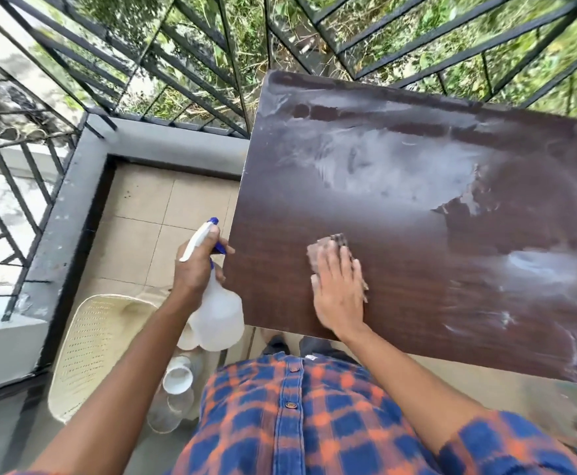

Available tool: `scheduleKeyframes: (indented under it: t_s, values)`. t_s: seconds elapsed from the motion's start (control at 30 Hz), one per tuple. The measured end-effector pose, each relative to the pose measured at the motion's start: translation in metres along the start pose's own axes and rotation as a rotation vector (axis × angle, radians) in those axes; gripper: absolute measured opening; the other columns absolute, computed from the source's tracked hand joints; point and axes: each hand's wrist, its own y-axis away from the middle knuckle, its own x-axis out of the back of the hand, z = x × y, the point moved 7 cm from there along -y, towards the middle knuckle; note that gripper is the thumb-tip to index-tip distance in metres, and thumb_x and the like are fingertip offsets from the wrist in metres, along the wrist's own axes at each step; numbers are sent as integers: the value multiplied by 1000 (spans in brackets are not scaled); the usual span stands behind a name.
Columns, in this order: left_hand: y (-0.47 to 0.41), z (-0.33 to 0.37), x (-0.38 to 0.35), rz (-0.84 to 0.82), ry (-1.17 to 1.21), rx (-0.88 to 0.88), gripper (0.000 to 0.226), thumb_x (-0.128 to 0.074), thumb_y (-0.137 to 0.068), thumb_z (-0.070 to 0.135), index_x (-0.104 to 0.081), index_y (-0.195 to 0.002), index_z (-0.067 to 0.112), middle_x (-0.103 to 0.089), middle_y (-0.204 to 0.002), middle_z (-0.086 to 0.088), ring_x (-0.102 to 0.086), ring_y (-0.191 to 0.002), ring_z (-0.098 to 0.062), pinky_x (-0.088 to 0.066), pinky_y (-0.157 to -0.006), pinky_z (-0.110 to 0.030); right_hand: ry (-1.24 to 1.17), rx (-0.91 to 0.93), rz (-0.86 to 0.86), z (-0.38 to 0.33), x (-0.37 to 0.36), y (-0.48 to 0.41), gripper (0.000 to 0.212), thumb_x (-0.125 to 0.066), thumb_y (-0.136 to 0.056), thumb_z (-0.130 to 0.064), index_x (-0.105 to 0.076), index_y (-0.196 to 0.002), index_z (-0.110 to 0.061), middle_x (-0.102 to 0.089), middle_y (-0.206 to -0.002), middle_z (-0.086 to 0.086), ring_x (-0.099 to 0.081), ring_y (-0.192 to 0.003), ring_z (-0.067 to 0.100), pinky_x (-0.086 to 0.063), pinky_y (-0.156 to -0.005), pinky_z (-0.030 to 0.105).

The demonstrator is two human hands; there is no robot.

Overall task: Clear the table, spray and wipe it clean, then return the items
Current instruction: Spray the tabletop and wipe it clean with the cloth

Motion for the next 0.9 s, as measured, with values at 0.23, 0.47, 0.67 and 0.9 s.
scheduleKeyframes:
  t_s: [0.23,0.47,0.67,0.9]
  values:
    - [-7,13,-12,-27,-35,-29,41,-55,-103,41,-67,-88,5,-72,-80,-9,-43,-35,-21,-40,-42,-23,25,424,-101,-76,0,-53,63,-45,-99,-43,-28,-158,-28,-20,-167,-5,-16,-155,18,-22,-123,48]
    - [-15,22,-25,-59,-36,-15,40,-55,-102,42,-66,-83,9,-72,-82,-10,-43,-36,-23,-43,-47,-28,-123,-328,64,120,44,-59,66,-36,-106,-41,-7,-162,-22,-1,-170,1,-1,-156,21,-12,-125,48]
    - [-21,25,-44,-79,-12,5,39,-59,-100,43,-68,-80,10,-74,-85,-13,-44,-37,-22,-44,-49,-31,-174,-277,161,89,35,-19,61,-41,-100,-4,-24,-158,-8,-16,-166,11,-12,-155,27,-8,-127,40]
    - [-29,34,-91,-83,-21,0,39,-60,-99,45,-67,-82,11,-73,-83,-12,-41,-36,-23,-43,-46,-29,-1050,-300,136,79,65,-73,61,-47,-91,11,-57,-142,-21,-64,-137,5,-68,-106,15,-53,-95,30]
